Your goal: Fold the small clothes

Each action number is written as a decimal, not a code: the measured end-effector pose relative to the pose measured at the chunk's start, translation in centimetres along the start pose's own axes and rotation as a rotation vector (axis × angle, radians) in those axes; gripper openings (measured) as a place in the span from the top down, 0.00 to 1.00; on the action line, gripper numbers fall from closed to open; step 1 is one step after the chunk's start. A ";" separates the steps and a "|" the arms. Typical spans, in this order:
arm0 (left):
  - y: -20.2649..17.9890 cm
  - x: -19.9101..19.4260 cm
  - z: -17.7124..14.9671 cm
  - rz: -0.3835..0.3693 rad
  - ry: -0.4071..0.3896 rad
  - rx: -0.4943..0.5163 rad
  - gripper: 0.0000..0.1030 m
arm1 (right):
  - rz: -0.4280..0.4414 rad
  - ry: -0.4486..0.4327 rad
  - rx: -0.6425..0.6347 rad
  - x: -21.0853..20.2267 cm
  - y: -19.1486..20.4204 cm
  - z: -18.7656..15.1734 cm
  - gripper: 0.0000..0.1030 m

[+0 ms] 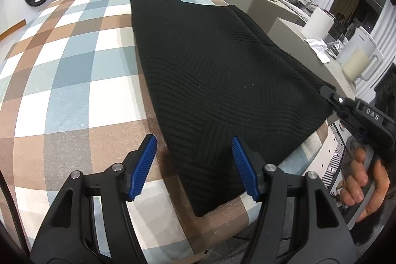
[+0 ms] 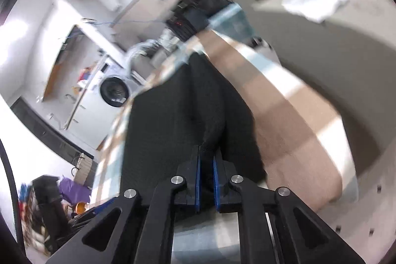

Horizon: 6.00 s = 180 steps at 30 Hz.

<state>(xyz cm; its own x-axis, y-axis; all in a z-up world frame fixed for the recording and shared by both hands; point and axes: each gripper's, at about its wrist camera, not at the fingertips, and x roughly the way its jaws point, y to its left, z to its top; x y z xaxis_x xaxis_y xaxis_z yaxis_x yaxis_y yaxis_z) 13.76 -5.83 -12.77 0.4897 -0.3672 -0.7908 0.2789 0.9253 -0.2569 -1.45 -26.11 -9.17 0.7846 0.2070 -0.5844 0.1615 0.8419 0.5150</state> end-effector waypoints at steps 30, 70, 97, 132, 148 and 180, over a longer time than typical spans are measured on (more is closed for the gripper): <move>5.4 2.3 3.4 0.025 -0.071 -0.211 0.88 | -0.038 0.172 -0.066 9.4 1.2 1.4 0.78; 12.3 -9.2 2.5 0.200 -0.262 -0.189 0.40 | 0.039 0.181 -0.489 6.7 11.8 2.3 0.21; 11.5 -11.3 -1.3 0.282 -0.458 -0.112 0.01 | 0.210 0.001 -0.615 5.6 11.9 -0.5 0.00; 11.5 -12.2 -1.7 0.300 -0.493 -0.108 0.01 | 0.249 -0.030 -0.610 4.8 12.2 -0.6 0.00; 11.5 -12.1 -1.7 0.300 -0.491 -0.109 0.01 | 0.255 -0.030 -0.596 4.8 11.7 -0.3 0.00; 11.5 -12.0 -1.8 0.297 -0.491 -0.109 0.01 | 0.252 -0.029 -0.594 4.9 11.3 -0.2 0.00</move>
<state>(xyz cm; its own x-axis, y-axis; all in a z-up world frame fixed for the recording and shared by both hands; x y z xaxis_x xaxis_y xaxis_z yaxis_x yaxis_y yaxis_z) 9.53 9.36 -7.23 0.8669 -0.0673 -0.4939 -0.0027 0.9902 -0.1396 4.10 -15.47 -6.33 0.7726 0.4275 -0.4695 -0.3817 0.9036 0.1947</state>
